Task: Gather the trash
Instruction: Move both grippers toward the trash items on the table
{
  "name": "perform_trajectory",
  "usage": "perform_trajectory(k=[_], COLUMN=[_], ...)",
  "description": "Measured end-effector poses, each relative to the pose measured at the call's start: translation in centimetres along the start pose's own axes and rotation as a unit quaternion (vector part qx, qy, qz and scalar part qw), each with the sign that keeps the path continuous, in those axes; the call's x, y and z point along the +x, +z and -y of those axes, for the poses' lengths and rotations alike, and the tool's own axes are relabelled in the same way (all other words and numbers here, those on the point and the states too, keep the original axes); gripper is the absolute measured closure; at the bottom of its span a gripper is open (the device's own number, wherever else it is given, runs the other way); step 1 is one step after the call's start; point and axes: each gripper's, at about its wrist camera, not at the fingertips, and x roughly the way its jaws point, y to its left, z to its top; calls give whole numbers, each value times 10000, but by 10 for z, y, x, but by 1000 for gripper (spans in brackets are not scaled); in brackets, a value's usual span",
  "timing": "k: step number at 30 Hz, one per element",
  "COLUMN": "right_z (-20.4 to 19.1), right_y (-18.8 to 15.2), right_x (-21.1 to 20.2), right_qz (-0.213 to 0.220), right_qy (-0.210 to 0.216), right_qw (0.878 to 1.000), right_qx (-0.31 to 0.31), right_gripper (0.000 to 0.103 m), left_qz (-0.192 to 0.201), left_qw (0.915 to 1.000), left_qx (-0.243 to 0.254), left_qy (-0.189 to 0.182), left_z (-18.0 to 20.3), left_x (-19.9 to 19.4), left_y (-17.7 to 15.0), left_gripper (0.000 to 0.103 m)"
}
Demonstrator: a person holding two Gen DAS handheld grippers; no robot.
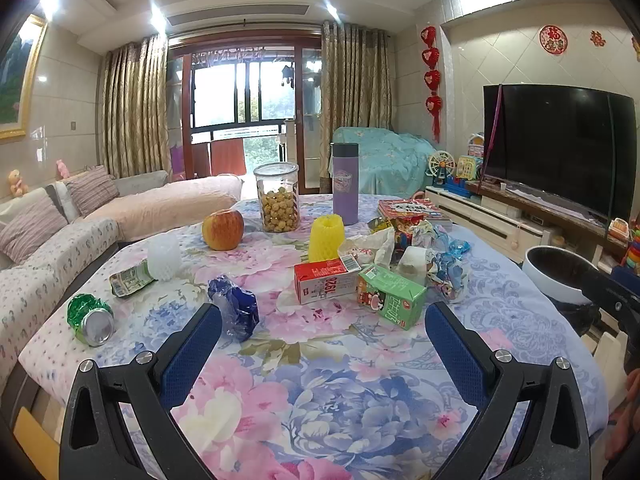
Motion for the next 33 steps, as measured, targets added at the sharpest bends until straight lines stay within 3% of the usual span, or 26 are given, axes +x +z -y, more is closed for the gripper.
perform_trajectory(k=[18,33], right_z=[-2,-12], right_y=[1,-3], right_x=[1,28], right_qz=[-12,-486], right_qy=[46,607], right_qw=[10000,9969], right_qx=[12,132], right_gripper=[0,0], left_qz=[3,-335], left_qw=[10000,9993], left_qx=[6,-80], left_qy=[13,126], left_z=[1,-10], left_x=[0,18], left_y=[0,-6], left_gripper=[0,0])
